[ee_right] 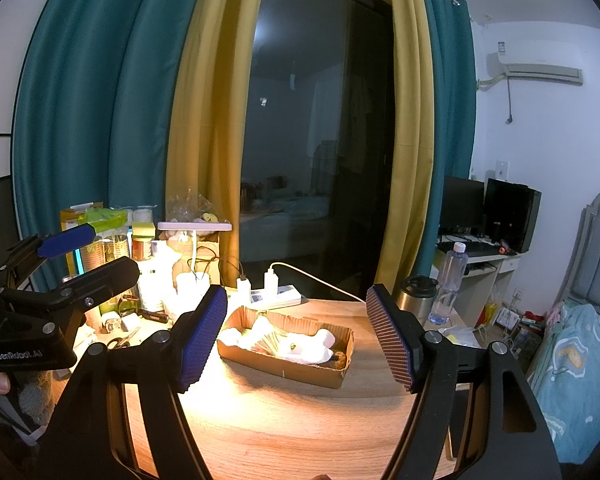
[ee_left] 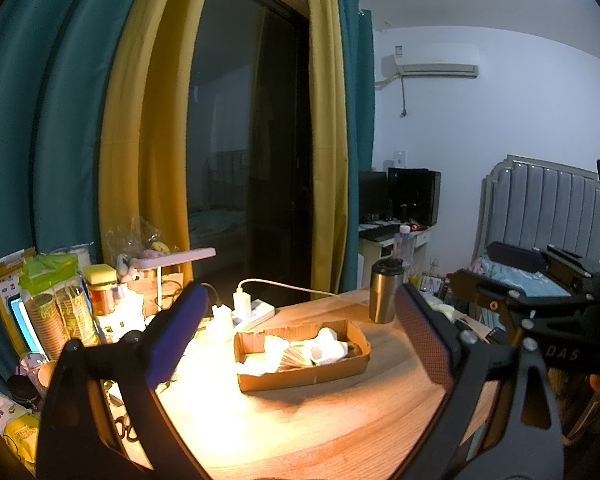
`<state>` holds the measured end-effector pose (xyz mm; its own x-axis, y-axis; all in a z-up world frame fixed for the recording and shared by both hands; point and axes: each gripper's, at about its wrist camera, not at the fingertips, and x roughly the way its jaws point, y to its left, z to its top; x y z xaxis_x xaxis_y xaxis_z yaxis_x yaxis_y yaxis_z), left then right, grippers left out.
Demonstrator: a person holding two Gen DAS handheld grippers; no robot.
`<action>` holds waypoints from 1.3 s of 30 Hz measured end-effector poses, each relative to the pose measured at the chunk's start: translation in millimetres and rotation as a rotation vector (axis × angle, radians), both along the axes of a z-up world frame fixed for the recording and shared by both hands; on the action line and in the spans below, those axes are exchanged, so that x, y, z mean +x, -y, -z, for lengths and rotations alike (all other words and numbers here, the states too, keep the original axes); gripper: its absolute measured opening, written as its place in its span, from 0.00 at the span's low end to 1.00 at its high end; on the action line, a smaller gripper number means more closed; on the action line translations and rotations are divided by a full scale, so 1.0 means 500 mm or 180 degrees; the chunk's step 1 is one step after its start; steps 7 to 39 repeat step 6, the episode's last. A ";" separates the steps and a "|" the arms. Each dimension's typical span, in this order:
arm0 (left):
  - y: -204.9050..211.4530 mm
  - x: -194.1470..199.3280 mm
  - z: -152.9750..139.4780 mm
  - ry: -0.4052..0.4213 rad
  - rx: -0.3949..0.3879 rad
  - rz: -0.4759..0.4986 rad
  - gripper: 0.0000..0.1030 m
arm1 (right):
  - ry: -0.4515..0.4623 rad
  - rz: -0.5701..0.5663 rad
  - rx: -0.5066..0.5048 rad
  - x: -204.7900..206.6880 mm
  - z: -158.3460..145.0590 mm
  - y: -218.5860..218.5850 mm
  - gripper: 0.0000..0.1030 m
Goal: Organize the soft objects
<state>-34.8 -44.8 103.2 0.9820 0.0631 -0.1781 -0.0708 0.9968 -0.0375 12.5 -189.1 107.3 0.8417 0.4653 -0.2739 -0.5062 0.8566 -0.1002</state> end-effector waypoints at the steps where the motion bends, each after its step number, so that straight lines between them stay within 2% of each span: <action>1: 0.000 -0.001 0.000 0.0003 0.0004 0.0005 0.93 | 0.0001 0.0000 0.0000 0.001 0.000 -0.001 0.73; 39: 0.002 0.001 0.006 -0.0018 0.0005 0.0029 0.93 | -0.0003 -0.0005 -0.0007 0.002 0.001 -0.001 0.73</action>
